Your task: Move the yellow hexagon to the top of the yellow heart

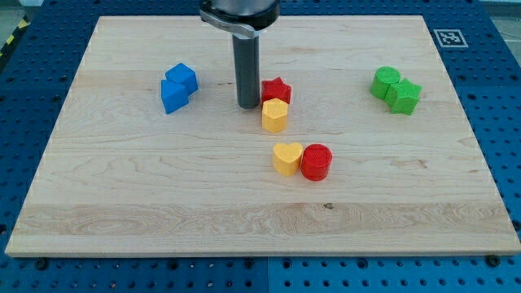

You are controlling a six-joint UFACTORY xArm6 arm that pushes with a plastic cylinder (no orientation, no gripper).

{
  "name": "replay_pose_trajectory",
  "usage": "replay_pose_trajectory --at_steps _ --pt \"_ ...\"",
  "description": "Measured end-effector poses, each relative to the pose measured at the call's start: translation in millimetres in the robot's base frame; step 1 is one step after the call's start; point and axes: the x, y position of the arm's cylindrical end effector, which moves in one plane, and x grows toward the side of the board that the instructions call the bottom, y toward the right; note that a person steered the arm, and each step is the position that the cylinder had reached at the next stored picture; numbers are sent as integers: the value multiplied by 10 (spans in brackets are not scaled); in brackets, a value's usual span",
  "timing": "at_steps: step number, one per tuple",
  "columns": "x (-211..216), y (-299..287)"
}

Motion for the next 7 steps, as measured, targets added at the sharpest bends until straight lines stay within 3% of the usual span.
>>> replay_pose_trajectory --at_steps 4,7 --pt "0 376" --pt "351 439"
